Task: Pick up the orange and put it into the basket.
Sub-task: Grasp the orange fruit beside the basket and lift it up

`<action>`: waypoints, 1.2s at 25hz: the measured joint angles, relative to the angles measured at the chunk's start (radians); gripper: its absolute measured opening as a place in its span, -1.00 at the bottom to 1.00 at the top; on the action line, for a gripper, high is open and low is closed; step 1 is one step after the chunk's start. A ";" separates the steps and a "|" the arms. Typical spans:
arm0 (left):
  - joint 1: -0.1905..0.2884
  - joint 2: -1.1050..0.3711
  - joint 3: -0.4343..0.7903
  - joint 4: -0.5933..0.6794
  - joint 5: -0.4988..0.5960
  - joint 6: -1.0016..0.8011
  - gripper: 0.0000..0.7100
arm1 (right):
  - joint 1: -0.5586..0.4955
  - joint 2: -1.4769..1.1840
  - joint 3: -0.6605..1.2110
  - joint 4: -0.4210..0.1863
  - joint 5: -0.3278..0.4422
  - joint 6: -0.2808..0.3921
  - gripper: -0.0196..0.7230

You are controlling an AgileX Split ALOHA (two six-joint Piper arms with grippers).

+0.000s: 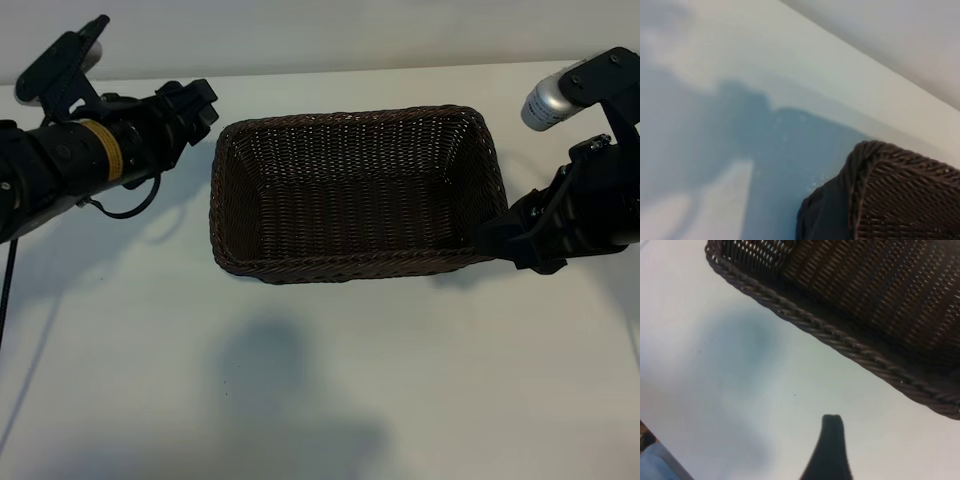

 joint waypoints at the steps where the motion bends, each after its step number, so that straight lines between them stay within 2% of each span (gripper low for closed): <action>1: 0.000 -0.005 0.000 0.008 0.001 0.000 0.73 | 0.000 0.000 0.000 0.000 0.000 0.000 0.65; 11: 0.000 -0.085 0.000 0.159 0.050 -0.046 0.68 | 0.000 0.000 0.000 0.000 0.000 0.000 0.65; 16: 0.000 -0.133 0.000 0.200 0.123 -0.045 0.68 | 0.000 0.000 0.000 0.000 0.000 0.000 0.65; 23: 0.000 -0.174 0.000 0.195 0.196 0.016 0.68 | 0.000 0.000 0.000 0.000 0.001 0.000 0.65; 26: 0.000 -0.189 0.000 0.193 0.264 0.082 0.68 | 0.000 0.000 0.000 -0.001 0.000 0.000 0.65; 30: 0.000 -0.206 0.000 0.099 0.350 0.205 0.67 | 0.000 0.000 0.000 -0.001 0.000 0.000 0.65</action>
